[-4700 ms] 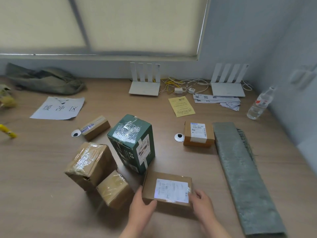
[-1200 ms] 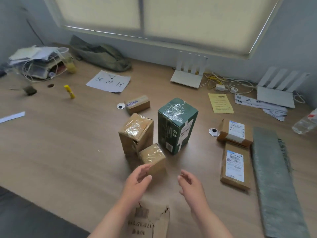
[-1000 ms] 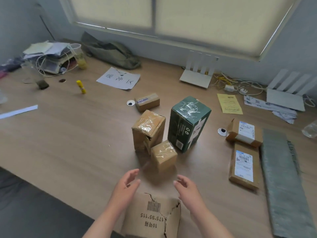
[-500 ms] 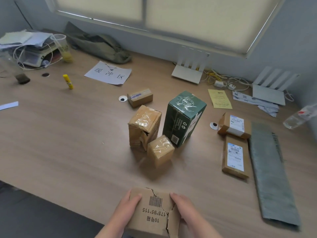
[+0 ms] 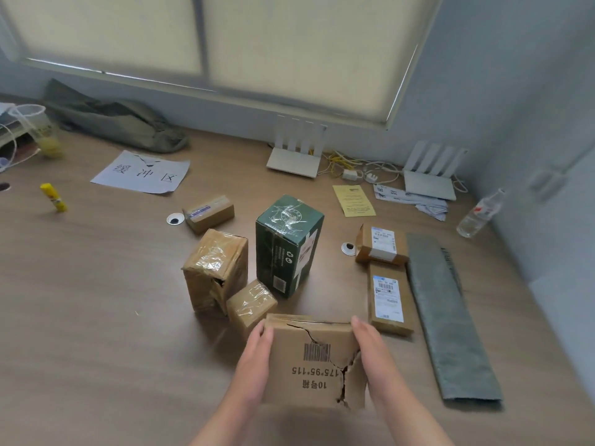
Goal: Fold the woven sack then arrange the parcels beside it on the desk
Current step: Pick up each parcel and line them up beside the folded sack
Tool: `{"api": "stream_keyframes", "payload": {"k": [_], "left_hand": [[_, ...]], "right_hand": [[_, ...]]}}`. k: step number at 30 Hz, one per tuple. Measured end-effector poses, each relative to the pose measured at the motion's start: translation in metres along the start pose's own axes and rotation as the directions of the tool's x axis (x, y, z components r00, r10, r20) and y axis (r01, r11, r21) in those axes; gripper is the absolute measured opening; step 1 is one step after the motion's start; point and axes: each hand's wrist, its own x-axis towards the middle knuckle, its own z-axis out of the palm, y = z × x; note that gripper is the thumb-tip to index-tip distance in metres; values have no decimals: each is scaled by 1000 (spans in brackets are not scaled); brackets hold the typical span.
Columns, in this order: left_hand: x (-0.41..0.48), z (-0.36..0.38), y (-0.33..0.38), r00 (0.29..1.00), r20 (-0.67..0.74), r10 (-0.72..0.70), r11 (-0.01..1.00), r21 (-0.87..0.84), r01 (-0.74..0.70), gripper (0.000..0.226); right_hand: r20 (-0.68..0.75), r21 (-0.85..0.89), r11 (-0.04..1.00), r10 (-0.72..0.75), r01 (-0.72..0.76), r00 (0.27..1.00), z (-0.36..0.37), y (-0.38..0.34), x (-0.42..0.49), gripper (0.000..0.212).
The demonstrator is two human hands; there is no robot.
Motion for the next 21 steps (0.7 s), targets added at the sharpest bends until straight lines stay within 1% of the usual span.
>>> {"api": "stream_keyframes", "payload": {"k": [1, 2, 3, 5, 6, 7, 11, 13, 15, 17, 18, 20, 21], "left_hand": [[2, 6, 6, 1000, 5, 11, 1000, -17, -11, 55], [3, 12, 14, 1000, 14, 28, 999, -37, -28, 59], [3, 18, 22, 999, 27, 46, 998, -43, -45, 56], [1, 31, 39, 994, 56, 97, 995, -35, -95, 34], [0, 37, 46, 989, 70, 127, 991, -49, -124, 27], [-2, 42, 54, 985, 83, 154, 986, -69, -149, 25], [-4, 59, 73, 953, 117, 278, 956, -127, -264, 40], [-4, 63, 77, 934, 116, 338, 935, -149, -320, 45], [0, 65, 78, 927, 130, 351, 933, -137, -334, 47], [4, 64, 79, 921, 178, 347, 937, -111, -331, 49], [6, 62, 79, 917, 198, 346, 938, -102, -332, 54], [6, 54, 80, 889, 275, 365, 931, -90, -354, 68], [5, 50, 79, 871, 315, 377, 925, -71, -374, 69]], "right_hand": [[-1, 43, 998, -40, 40, 999, -8, -6, -2, 40], [0, 77, 994, -77, 77, 997, -17, -11, -3, 45], [-1, 110, 987, -120, 120, 993, -24, -16, -7, 44], [-17, 201, 961, -193, 192, 981, -37, -27, -13, 28], [-33, 243, 941, -235, 235, 972, -42, -31, -15, 24], [-53, 270, 922, -273, 277, 961, -47, -37, -18, 23], [-109, 312, 862, -385, 399, 916, -60, -49, -21, 36], [-106, 327, 843, -418, 428, 902, -65, -54, -22, 39], [-90, 317, 839, -438, 443, 894, -69, -57, -23, 41], [-96, 328, 839, -429, 435, 898, -71, -56, -22, 42], [-106, 341, 837, -418, 428, 902, -72, -56, -20, 42], [-109, 377, 831, -399, 409, 911, -75, -56, -20, 38], [-97, 404, 825, -392, 396, 915, -77, -57, -21, 34]]}}
